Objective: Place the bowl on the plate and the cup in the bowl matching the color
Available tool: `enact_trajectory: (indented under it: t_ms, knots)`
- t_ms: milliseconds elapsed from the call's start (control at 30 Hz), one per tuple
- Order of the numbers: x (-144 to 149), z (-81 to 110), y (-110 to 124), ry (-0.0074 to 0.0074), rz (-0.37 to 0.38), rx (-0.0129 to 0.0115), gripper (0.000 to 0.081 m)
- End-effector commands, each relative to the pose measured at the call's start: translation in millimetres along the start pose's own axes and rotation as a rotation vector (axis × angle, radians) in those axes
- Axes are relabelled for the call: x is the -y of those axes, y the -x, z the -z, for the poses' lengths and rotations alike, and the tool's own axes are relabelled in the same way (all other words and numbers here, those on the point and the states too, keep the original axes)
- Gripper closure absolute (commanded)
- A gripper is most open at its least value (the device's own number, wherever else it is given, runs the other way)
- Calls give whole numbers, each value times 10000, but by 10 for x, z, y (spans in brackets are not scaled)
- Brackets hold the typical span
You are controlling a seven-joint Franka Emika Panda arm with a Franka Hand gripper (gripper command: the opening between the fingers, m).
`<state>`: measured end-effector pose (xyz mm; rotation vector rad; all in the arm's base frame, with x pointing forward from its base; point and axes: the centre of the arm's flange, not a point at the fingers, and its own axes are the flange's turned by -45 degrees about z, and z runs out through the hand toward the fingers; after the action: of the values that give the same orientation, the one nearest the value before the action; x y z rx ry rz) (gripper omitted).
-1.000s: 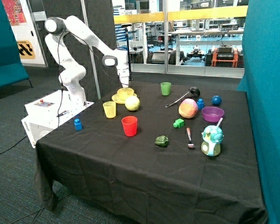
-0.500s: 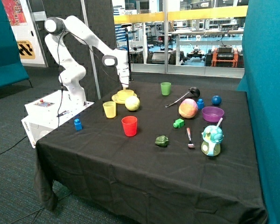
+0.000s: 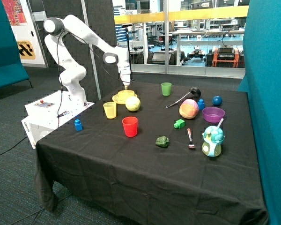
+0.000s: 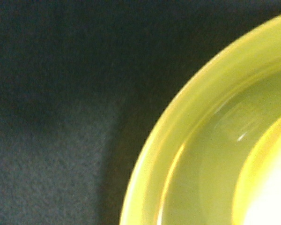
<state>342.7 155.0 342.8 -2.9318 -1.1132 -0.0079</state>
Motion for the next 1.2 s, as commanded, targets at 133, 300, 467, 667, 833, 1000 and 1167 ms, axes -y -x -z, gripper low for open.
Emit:
enact_trajectory:
  t_ms: [133, 300, 467, 667, 833, 1000, 1167]
  knots:
    - [-322, 459, -135, 37, -859, 65, 273]
    - [-523, 575, -101, 39, -1515, 64, 430]
    - [-710, 601, -18, 41, -2107, 63, 435]
    - [-946, 603, 142, 43, -2769, 62, 403]
    - [-1122, 608, 275, 44, -3025, 61, 228]
    - [-1279, 590, 387, 44, -3188, 61, 294]
    - [-1442, 572, 487, 45, -3349, 61, 369]
